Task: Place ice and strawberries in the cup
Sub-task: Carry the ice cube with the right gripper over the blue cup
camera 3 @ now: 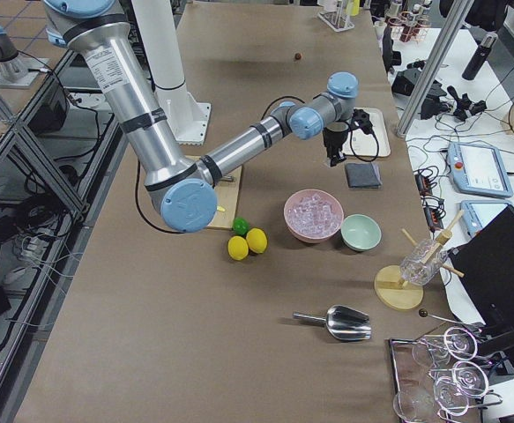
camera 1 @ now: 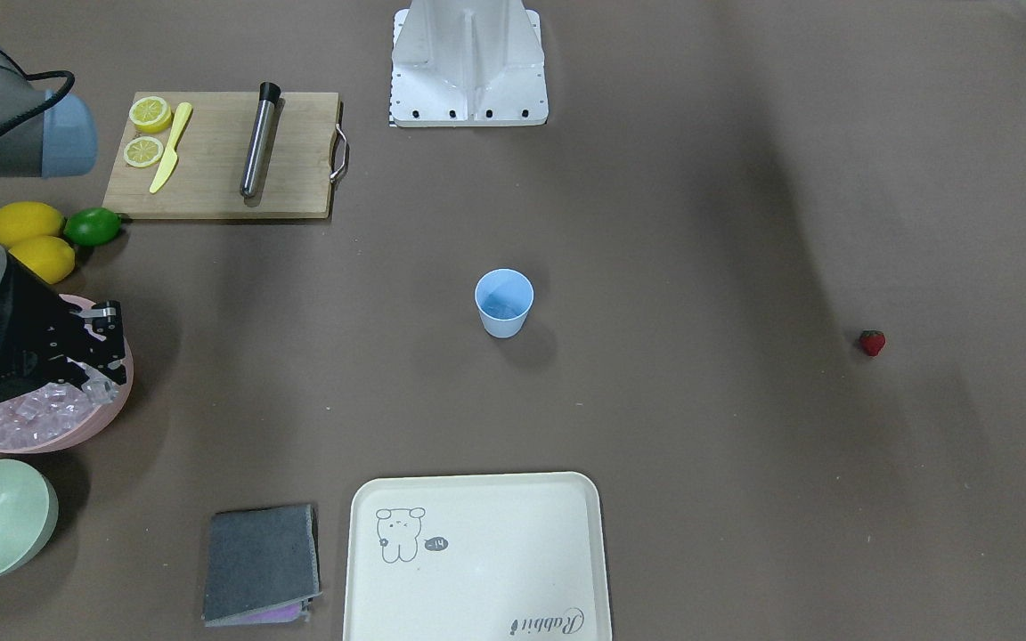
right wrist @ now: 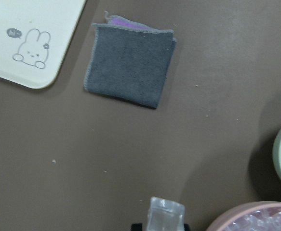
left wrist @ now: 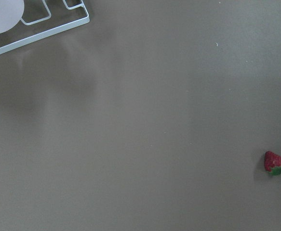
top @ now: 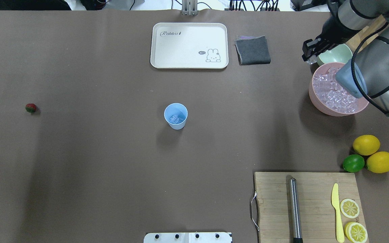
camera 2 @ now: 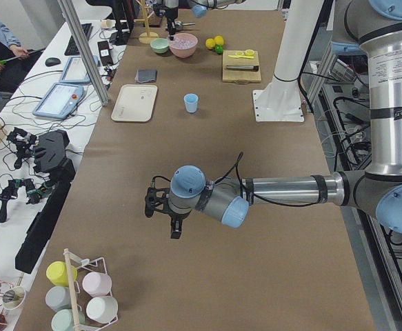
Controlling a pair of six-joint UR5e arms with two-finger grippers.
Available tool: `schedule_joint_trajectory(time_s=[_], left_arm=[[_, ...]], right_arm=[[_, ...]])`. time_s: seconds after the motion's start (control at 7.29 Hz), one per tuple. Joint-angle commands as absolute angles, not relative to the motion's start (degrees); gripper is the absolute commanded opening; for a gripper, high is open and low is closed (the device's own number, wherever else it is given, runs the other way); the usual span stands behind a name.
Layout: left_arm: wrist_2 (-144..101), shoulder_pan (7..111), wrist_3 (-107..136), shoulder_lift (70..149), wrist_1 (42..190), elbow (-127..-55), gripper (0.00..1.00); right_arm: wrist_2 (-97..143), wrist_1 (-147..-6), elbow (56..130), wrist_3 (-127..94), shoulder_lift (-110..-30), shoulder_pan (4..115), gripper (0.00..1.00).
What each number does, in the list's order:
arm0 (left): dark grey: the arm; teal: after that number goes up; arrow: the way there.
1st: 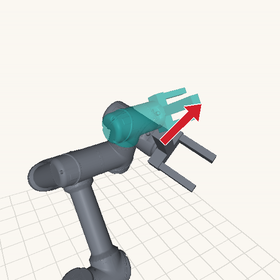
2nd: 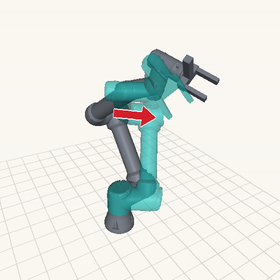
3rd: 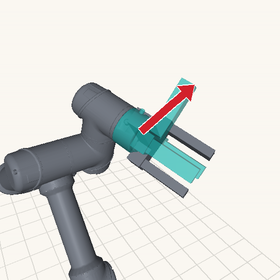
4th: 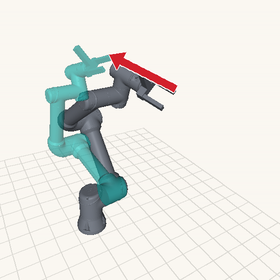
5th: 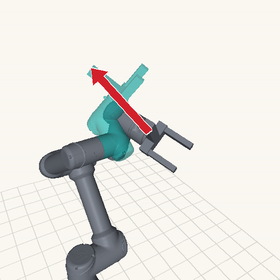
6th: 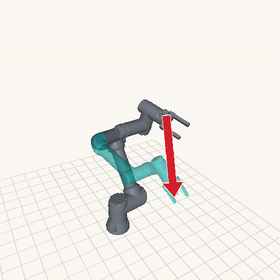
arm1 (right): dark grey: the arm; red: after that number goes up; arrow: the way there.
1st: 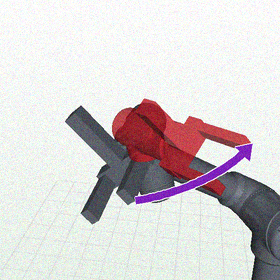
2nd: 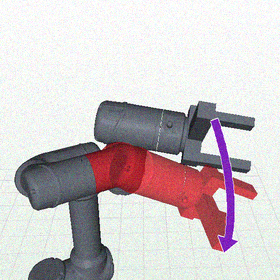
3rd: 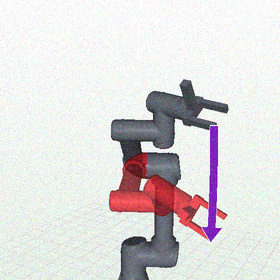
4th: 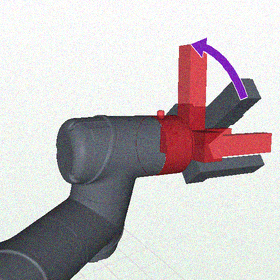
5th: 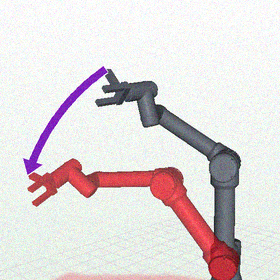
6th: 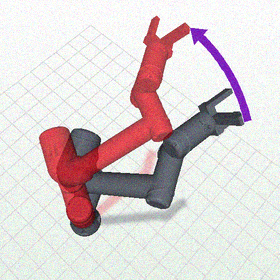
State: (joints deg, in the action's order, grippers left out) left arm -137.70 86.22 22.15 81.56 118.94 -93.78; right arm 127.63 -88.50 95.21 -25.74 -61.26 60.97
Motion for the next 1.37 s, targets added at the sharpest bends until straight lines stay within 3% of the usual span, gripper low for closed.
schedule_joint_trajectory(time_s=[0.0, 0.69, 1.23], left_arm=[[-137.7, 86.2, 22.1, 81.6, 118.9, -93.7, 0.98], [-137.7, 86.2, 22.0, 81.6, 118.9, -93.3, 0.98], [-137.8, 86.2, 22.0, 81.6, 119.0, -93.2, 0.98]], right_arm=[[126.4, -91.6, 94.7, -33.9, -54.9, 56.5, 0.12], [118.5, -92.0, 93.9, -51.5, -42.8, 42.5, 0.12], [107.8, -93.6, 93.7, -61.2, -37.9, 32.0, 0.12]])
